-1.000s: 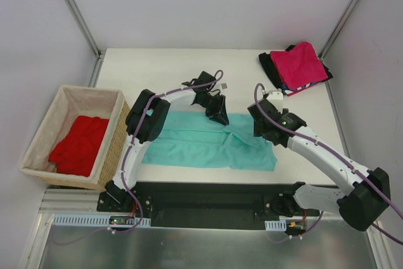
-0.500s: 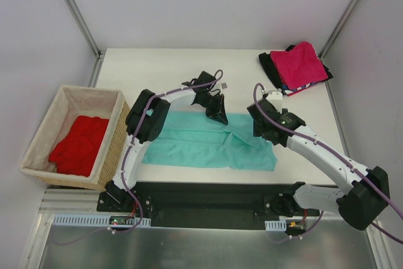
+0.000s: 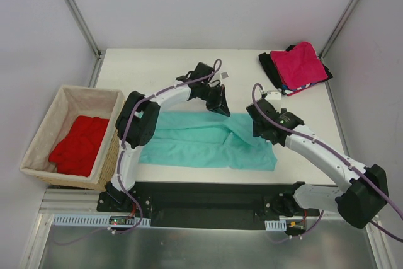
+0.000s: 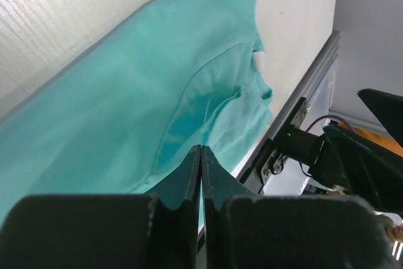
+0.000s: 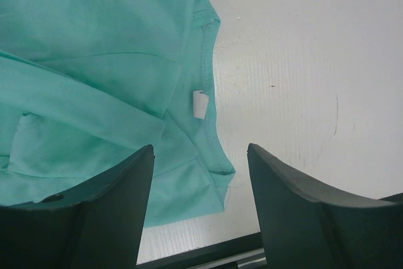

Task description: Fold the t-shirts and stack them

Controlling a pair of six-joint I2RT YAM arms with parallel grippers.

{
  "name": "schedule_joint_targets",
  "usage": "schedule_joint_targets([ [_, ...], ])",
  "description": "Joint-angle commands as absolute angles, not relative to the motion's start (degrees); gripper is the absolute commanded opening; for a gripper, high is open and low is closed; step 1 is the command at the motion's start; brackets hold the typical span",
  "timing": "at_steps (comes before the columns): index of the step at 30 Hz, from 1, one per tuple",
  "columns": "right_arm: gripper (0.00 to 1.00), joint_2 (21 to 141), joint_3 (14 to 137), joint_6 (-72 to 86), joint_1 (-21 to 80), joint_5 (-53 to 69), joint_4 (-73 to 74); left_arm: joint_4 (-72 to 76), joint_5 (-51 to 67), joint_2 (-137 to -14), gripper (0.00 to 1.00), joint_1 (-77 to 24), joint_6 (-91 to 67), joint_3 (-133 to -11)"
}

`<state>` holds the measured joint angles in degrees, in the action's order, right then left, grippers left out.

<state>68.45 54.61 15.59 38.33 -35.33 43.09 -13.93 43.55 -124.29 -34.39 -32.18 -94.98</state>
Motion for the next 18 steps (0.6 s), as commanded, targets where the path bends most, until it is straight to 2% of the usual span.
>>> schedule_joint_targets([
  [1, 0.64, 69.08, 54.84, 16.0, 38.06, -34.81, 42.45, -12.83, 45.97, -118.48, 0.0, -34.01, -32.17, -92.03],
  [15, 0.64, 71.8, 54.23, 16.09, 38.58, -33.49, 40.53, -8.35, 43.42, -113.2, 0.0, -37.09, -33.13, -80.95],
  [16, 0.64, 73.2, 54.14, 15.91, 38.58, -33.23, 40.08, -8.26, 42.9, -112.94, 0.05, -37.09, -33.4, -80.25],
  [18, 0.66, 74.88, 54.32, 15.47, 38.58, -33.05, 39.03, -8.26, 41.4, -112.68, 0.27, -37.09, -33.31, -79.9],
])
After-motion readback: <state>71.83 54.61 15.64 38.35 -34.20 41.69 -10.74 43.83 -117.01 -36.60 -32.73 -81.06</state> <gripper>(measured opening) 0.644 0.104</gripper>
